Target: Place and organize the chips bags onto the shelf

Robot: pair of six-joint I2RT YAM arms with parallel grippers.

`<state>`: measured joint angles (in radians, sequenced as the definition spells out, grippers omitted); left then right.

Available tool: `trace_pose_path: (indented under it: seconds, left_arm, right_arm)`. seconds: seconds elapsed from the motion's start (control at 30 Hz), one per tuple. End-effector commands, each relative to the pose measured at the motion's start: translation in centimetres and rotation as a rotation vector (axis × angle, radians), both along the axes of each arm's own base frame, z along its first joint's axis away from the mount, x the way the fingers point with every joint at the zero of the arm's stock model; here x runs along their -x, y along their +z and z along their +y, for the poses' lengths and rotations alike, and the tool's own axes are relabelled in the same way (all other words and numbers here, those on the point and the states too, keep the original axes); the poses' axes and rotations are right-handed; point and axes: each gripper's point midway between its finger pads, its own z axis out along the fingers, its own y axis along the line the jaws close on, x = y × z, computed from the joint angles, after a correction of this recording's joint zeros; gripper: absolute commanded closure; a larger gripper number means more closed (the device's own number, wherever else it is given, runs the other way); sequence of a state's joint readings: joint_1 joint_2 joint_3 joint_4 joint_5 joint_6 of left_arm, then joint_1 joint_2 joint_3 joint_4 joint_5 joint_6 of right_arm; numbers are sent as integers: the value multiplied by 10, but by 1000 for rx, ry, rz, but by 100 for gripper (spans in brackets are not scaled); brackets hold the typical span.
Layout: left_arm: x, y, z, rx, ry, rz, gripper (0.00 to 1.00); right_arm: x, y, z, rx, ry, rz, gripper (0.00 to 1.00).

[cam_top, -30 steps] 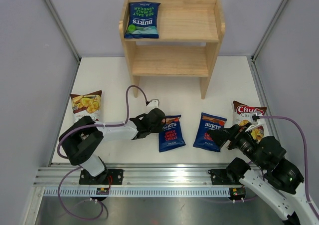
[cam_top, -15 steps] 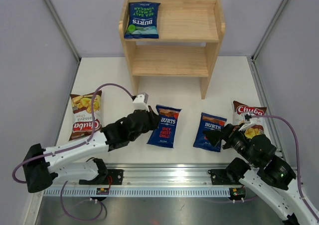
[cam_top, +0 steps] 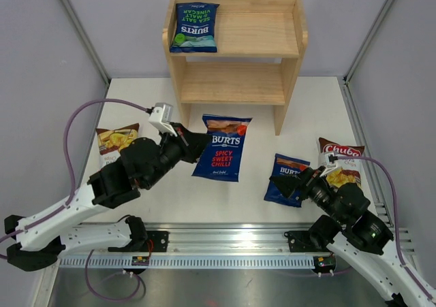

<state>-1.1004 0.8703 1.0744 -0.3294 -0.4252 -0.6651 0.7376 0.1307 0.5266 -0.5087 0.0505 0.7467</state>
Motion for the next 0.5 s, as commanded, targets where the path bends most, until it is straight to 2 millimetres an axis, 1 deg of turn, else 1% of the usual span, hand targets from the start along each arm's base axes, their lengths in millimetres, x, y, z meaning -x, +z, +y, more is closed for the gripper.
trace_pose_path:
  seconds: [0.0,0.03,0.07,0.1,0.13,0.17,0.2,0.23,0.27,0.33,0.37,0.43,0.47]
  left_arm:
    - [8,48,4,47,-44,-91,100]
    - [9,66,4,66,-48,-117,100]
    - [12,73,3,75,-68,-126,100]
    - [13,83,2,84,-75,-140,100]
    - [15,97,2,109,-85,-156,100]
    - [18,103,-2,121,-108,-164,100]
    - [18,111,-2,136,-115,-178,100]
    - [20,123,-1,159,-122,-191,100]
    - [21,127,-5,166,-137,-196,100]
    - [22,135,-8,180,-144,-201,100]
    - [23,144,-9,201,-150,-214,100]
    - [25,152,-11,221,-165,-227,100]
    - [26,160,-11,237,-171,-237,100]
  right_arm:
    - [4,32,8,-101,43,-73,1]
    - [4,33,8,-100,44,-77,1]
    - [3,34,9,-101,44,-76,1]
    - [8,36,14,-108,83,-81,1]
    - [9,39,15,-119,94,-84,1]
    - [9,39,17,-126,103,-81,1]
    - [10,43,20,-145,112,-88,1]
    - [9,44,21,-163,112,-76,1]
    - [8,43,23,-171,115,-71,1]
    - [8,48,27,-198,129,-75,0]
    - [8,48,28,-200,135,-73,1]
    - [11,54,33,-218,170,-85,0]
    - [11,54,35,-217,176,-84,1]
